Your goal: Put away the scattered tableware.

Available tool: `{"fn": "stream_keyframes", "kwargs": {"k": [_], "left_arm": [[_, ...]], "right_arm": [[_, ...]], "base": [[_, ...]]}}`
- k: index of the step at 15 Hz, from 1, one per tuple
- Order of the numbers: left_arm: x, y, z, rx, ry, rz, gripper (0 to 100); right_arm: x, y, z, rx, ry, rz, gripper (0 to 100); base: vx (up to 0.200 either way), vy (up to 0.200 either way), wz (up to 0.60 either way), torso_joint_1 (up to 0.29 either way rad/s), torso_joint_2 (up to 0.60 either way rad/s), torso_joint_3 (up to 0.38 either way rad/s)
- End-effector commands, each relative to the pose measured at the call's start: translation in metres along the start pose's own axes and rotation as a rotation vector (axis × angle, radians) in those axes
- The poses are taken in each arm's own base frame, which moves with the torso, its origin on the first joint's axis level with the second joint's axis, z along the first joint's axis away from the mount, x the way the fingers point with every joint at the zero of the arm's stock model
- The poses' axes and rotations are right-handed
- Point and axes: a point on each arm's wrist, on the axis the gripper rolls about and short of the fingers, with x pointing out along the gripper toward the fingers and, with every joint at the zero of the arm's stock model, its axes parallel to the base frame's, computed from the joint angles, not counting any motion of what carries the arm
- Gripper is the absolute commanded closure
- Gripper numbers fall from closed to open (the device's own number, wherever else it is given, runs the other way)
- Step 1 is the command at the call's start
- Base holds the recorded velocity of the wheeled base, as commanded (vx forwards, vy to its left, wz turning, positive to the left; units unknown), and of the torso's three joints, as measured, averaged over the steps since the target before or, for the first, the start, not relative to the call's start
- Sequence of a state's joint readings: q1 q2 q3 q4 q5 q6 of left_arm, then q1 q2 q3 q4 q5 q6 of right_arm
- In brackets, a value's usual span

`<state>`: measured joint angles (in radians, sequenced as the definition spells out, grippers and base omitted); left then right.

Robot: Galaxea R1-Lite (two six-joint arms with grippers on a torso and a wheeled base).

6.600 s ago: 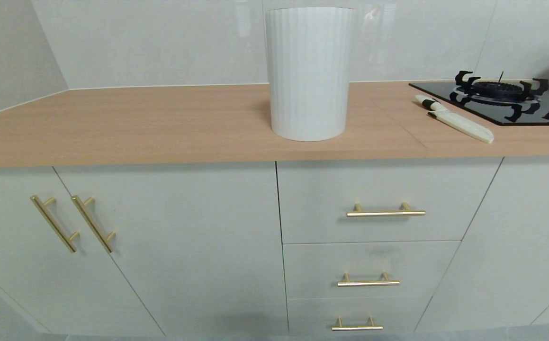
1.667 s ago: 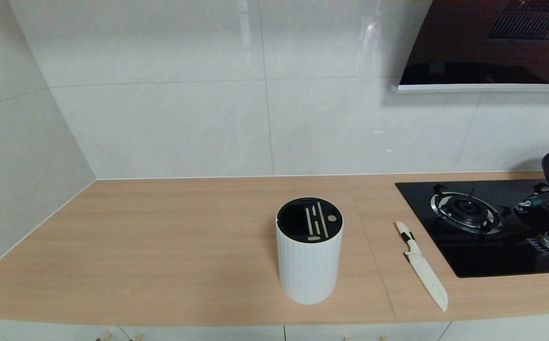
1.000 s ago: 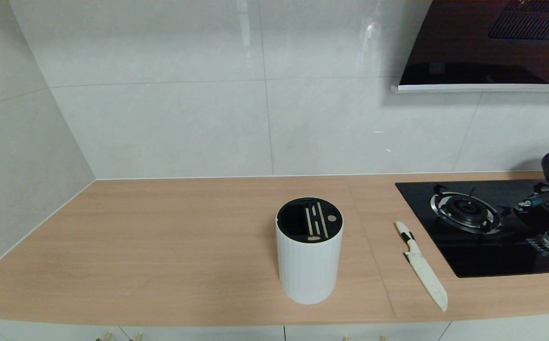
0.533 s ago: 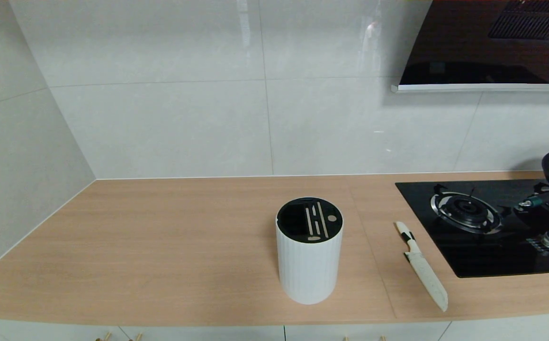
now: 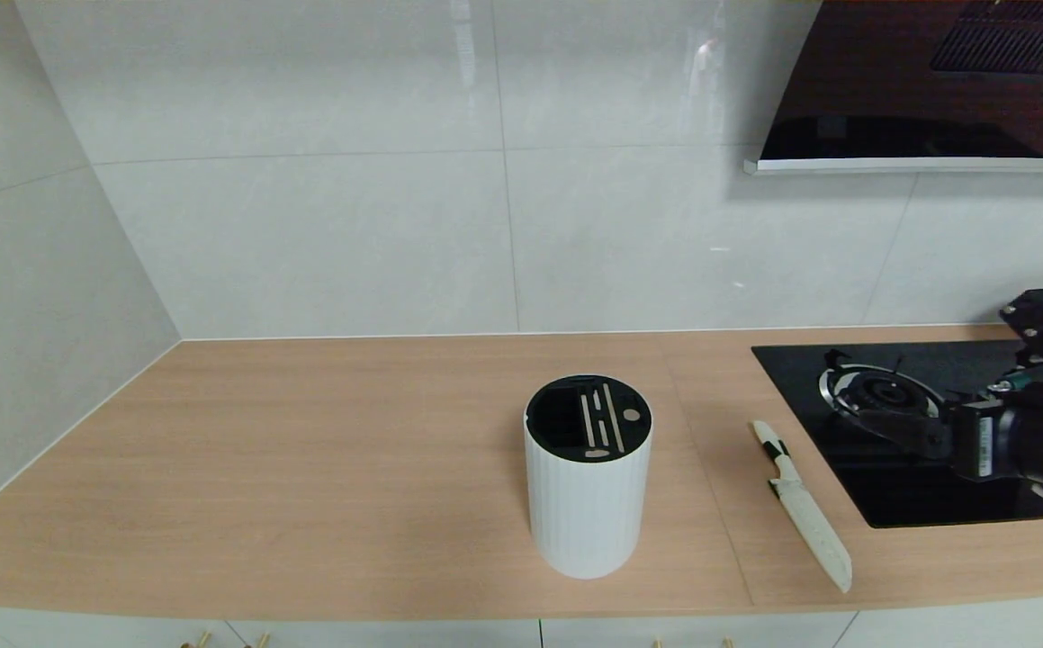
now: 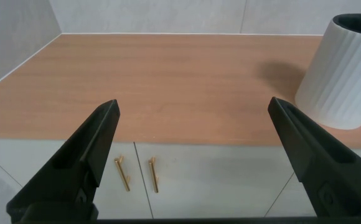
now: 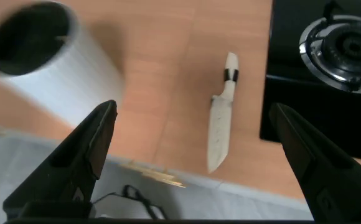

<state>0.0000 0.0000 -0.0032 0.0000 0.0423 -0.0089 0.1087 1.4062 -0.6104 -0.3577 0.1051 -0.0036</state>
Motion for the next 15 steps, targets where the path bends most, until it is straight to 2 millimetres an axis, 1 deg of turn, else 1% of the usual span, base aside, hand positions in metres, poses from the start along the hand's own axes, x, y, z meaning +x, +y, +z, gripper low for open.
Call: {"fn": "stream_keyframes", "kwargs": {"k": [1,2,4,5,6,7,12,15], "left_arm": [[0.0,0.0,0.0,0.0,-0.001,0.001,0],[0.0,0.0,0.0,0.0,0.0,-0.001,0],[0.0,0.0,0.0,0.0,-0.001,-0.001,0],[0.0,0.0,0.0,0.0,-0.001,-0.001,0],[0.0,0.0,0.0,0.0,-0.001,-0.001,0],[0.0,0.0,0.0,0.0,0.0,-0.001,0],[0.0,0.0,0.0,-0.003,-0.001,-0.001,0],[0.0,0.0,0.0,-0.003,-0.001,-0.001,0]], "right_arm": [[0.075,-0.008,-0.038,-0.006,0.167,-0.06,0],[0.092,-0.01,-0.054,-0.006,0.214,-0.066,0],[0.118,-0.013,-0.073,-0.008,0.244,-0.088,0],[0.127,-0.014,-0.082,-0.009,0.263,-0.106,0],[0.132,-0.014,-0.086,-0.011,0.274,-0.114,0],[0.145,-0.012,-0.098,-0.02,0.289,-0.122,0],[0.175,-0.012,-0.124,-0.036,0.273,-0.137,0],[0.188,-0.013,-0.132,-0.036,0.257,-0.143,0]], "base": [[0.0,0.0,0.0,0.0,0.0,0.0],[0.0,0.0,0.0,0.0,0.0,0.0],[0.0,0.0,0.0,0.0,0.0,0.0],[0.0,0.0,0.0,0.0,0.0,0.0],[0.0,0.0,0.0,0.0,0.0,0.0],[0.0,0.0,0.0,0.0,0.0,0.0],[0.0,0.0,0.0,0.0,0.0,0.0],[0.0,0.0,0.0,0.0,0.0,0.0]]}}
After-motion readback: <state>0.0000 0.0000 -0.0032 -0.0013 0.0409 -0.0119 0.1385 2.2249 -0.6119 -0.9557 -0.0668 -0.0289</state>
